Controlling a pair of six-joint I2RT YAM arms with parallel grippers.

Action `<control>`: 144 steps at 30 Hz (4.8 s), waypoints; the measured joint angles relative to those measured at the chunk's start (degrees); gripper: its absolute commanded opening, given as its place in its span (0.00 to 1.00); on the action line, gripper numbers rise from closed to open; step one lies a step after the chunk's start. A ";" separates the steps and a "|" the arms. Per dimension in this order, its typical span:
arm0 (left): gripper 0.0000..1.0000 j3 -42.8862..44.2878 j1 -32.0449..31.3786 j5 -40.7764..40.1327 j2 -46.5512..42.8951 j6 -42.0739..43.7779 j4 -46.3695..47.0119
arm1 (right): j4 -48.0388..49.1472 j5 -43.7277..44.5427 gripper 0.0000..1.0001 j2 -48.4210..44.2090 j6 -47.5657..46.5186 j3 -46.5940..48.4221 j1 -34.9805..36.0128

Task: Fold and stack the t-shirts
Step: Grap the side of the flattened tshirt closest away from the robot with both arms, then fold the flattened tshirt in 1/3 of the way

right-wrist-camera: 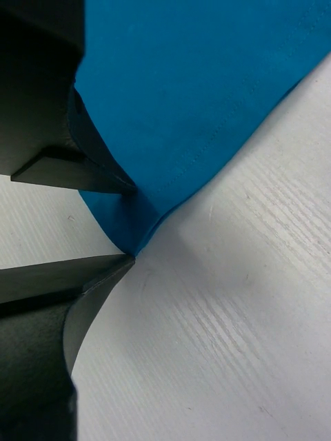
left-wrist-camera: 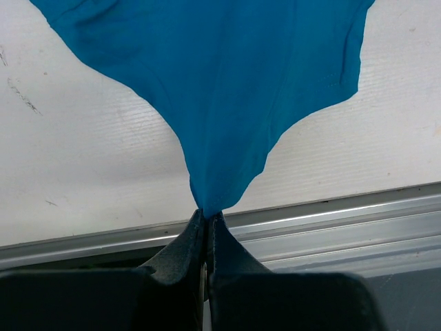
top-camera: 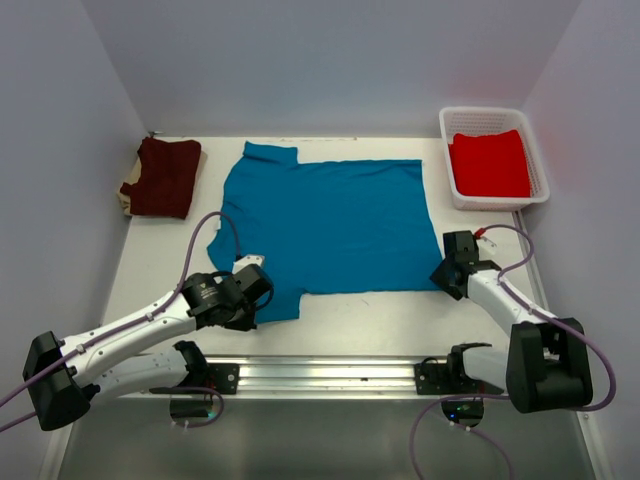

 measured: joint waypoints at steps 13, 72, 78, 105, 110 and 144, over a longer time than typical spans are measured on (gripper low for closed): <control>0.00 0.00 0.00 -0.02 0.15 0.02 0.00 | -2.32 -0.85 0.56 -5.31 0.04 -2.19 0.00; 0.00 8.09 13.60 -18.99 8.59 4.55 15.13 | 3.02 1.60 0.00 15.63 -5.18 21.75 -0.07; 0.00 9.73 18.97 -19.78 14.73 8.74 21.59 | 4.11 1.36 0.00 23.69 -5.73 28.70 -0.46; 0.00 18.62 28.57 -16.33 30.60 19.37 34.58 | 4.57 0.13 0.00 32.98 -6.75 38.38 -1.16; 0.00 20.63 29.94 -14.97 34.18 20.65 35.71 | 4.22 0.17 0.00 35.65 -6.75 40.37 -1.16; 0.12 0.09 28.39 10.40 31.87 18.43 59.14 | 13.18 -14.64 0.00 25.88 -11.91 22.29 0.07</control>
